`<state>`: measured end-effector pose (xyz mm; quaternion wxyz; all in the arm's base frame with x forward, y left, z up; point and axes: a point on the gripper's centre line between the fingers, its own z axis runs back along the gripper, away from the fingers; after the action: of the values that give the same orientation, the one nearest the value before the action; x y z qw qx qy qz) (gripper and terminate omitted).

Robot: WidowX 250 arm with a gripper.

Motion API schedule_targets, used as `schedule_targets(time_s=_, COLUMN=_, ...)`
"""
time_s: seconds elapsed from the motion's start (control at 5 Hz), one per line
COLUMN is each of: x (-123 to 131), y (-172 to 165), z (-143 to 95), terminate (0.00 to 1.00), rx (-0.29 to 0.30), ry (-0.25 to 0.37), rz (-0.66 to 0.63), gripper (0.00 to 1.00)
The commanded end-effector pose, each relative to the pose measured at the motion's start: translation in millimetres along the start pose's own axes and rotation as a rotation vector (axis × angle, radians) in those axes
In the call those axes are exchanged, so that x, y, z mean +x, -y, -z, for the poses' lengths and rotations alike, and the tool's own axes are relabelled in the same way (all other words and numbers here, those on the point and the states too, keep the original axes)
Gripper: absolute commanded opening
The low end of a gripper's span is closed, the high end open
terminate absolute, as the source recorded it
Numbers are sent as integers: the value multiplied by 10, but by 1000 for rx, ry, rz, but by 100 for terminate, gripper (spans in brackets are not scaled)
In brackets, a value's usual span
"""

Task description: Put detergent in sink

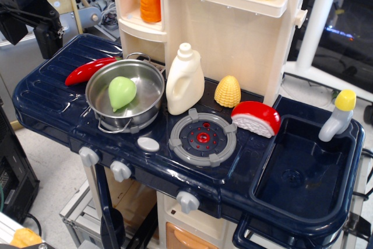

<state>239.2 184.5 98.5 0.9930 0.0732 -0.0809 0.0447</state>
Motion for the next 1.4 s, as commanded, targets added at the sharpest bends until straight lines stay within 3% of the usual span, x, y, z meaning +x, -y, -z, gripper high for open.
schedule_targets(time_s=0.0, x=0, y=0, z=0, terminate=0, rx=0, ry=0, rz=0, gripper=100)
schedule_targets(time_s=0.2, x=32, y=304, z=-417, terminate=0, rx=-5, ry=-49, rz=39, gripper=100)
schedule_targets(time_s=0.4, x=1, y=736, z=-719, terminate=0, rx=-79, ry=36, rz=64, gripper=100)
schedule_targets(time_s=0.6, x=-25, y=1219, z=-821, terminate=0, rx=-105, ry=74, rz=94, gripper=100)
schedule_targets(time_s=0.8, x=60, y=1540, z=-890, terminate=0, rx=-101, ry=105, rz=132, gripper=100)
schedule_targets(time_s=1.2, x=335, y=1678, z=-596, terminate=0, rx=-179, ry=173, rz=208, gripper=100)
